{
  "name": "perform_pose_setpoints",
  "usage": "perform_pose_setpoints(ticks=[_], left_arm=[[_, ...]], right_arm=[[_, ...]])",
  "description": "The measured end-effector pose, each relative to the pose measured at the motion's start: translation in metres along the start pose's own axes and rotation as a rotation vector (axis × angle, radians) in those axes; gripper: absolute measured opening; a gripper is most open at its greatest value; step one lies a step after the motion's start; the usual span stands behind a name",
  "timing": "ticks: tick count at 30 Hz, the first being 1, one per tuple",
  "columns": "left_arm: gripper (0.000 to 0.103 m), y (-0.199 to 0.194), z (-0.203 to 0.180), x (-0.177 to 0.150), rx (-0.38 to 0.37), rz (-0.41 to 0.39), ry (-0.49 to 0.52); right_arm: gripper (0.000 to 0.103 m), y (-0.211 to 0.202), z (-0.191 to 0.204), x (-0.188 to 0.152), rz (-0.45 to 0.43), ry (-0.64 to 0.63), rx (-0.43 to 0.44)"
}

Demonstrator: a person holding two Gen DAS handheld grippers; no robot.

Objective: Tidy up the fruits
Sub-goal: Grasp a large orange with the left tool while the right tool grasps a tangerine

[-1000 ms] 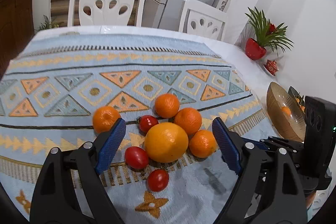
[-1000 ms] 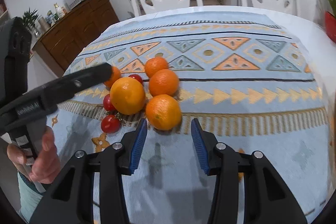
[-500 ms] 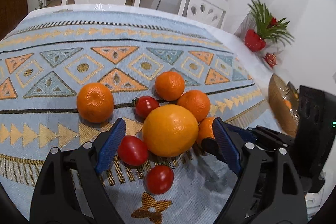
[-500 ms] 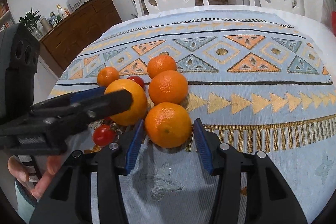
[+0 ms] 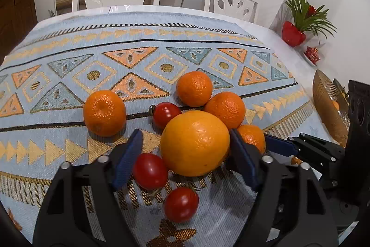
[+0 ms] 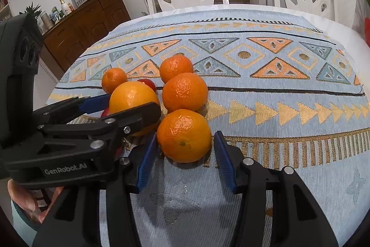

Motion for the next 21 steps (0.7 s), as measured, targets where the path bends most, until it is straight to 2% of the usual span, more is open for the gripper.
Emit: perform_pose_setpoints(ticks=[1, 3, 4, 6, 16, 21], left_arm=[[0.071, -0.0005, -0.0005, 0.0001, 0.003, -0.004, 0.004], [0.059, -0.0038, -0.0047, 0.0003, -0.014, -0.019, 0.022], [0.058, -0.0051, -0.0065, 0.0001, -0.014, -0.024, 0.030], [0.057, -0.0057, -0.0079, 0.0000, 0.000, -0.031, 0.039], [0.057, -0.0070, -0.0085, 0.0012, 0.015, -0.035, 0.031], [0.057, -0.0087, -0.0033, 0.0015, -0.005, -0.030, -0.009]], right_arm=[[0.050, 0.0000, 0.0001, 0.0001, 0.000, 0.000, 0.000], [0.049, 0.0006, 0.0002, 0.0003, -0.001, -0.002, -0.001], [0.049, 0.0008, 0.0005, 0.0001, -0.001, -0.004, -0.003], [0.046, 0.0017, 0.0019, -0.0003, 0.004, -0.016, -0.007], [0.045, 0.0003, 0.0005, 0.0002, -0.006, -0.018, -0.020], [0.045, -0.0058, 0.0036, 0.0022, -0.034, -0.027, -0.015]])
Point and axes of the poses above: each gripper's, at about its wrist camera, not at the fingertips, and y roughly the way its jaws point, z to its left, x to its top, the point moved 10 cm from there along y, roughly the way its jaws point, and after that the axes turned 15 degrees about x, right-handed, at the moved point
